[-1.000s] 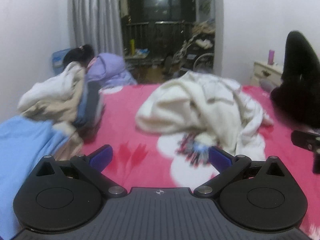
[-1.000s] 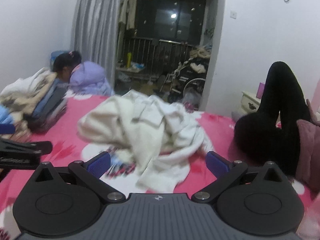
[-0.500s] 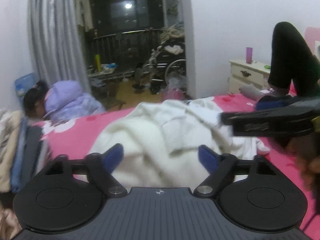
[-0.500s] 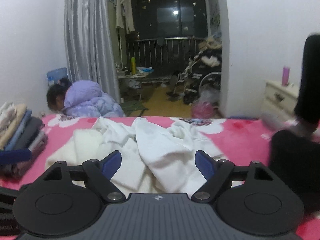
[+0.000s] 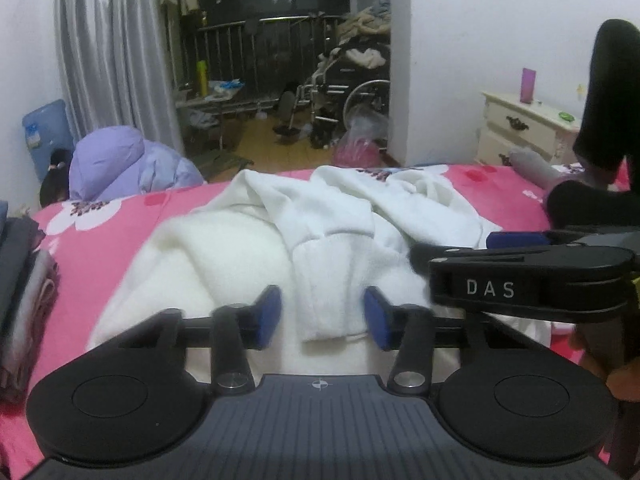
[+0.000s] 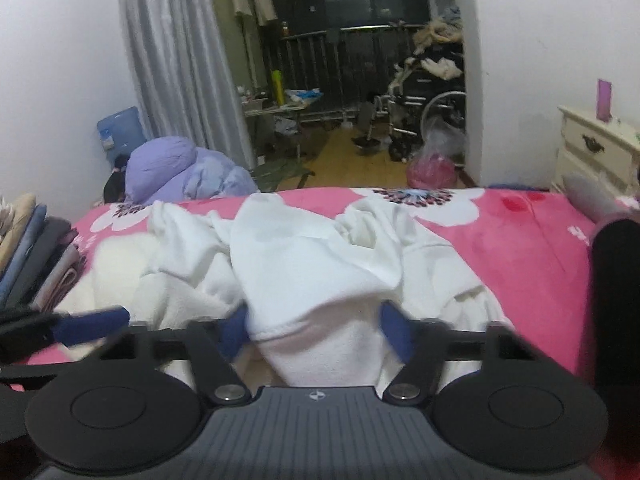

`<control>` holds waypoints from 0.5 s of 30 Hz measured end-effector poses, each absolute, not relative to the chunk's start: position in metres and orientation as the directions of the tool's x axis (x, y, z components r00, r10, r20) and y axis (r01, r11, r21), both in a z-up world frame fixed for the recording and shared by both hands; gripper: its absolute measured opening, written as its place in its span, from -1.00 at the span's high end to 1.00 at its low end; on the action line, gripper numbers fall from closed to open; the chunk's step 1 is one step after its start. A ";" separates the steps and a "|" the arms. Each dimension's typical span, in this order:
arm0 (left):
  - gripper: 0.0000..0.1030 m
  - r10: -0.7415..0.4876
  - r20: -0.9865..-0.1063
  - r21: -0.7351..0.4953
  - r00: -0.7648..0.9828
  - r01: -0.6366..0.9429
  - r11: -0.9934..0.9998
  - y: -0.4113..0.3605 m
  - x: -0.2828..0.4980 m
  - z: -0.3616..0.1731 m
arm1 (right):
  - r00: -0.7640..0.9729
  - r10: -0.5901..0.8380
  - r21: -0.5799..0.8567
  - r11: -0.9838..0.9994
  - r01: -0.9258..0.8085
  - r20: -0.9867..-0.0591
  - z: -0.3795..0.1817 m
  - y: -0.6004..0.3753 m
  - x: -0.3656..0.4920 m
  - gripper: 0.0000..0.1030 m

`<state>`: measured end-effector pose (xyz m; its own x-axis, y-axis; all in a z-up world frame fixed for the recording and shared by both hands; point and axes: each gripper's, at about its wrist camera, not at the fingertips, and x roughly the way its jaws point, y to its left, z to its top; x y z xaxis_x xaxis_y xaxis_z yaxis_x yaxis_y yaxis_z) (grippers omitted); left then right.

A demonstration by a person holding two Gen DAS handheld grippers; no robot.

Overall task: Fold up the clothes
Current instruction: 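Grasp the white sweatshirt hem with the left gripper while the right gripper grasps beside it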

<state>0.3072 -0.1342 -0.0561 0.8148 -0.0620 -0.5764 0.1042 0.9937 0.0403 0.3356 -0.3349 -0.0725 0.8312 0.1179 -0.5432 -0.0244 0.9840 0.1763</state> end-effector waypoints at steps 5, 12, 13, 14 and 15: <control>0.90 0.025 -0.571 0.132 0.820 0.061 0.989 -0.159 0.304 -0.045 | 0.856 0.037 0.246 0.963 0.107 -0.516 -0.063 -0.354 0.317 0.74; 0.92 -0.044 -0.548 0.086 0.835 0.108 0.990 -0.144 0.250 0.016 | 0.928 0.138 0.481 0.876 0.049 -0.346 -0.024 -0.378 0.245 0.77; 0.92 -0.061 -0.551 0.072 0.833 0.120 0.990 -0.138 0.241 0.026 | 0.937 0.152 0.512 0.859 0.032 -0.313 -0.018 -0.383 0.232 0.78; 0.92 -0.080 -0.557 0.059 0.826 0.136 0.989 -0.131 0.232 0.034 | 0.945 0.164 0.535 0.844 0.015 -0.284 -0.011 -0.386 0.220 0.78; 0.92 -0.100 -0.559 0.055 0.823 0.157 0.986 -0.124 0.221 0.042 | 0.950 0.173 0.550 0.835 -0.001 -0.261 -0.005 -0.389 0.209 0.78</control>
<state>0.2213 -0.1243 0.0421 0.8231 -0.1001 -0.5590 0.1573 0.9860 0.0552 0.2089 -0.3887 -0.0046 0.9498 0.1730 -0.2607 -0.0014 0.8354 0.5496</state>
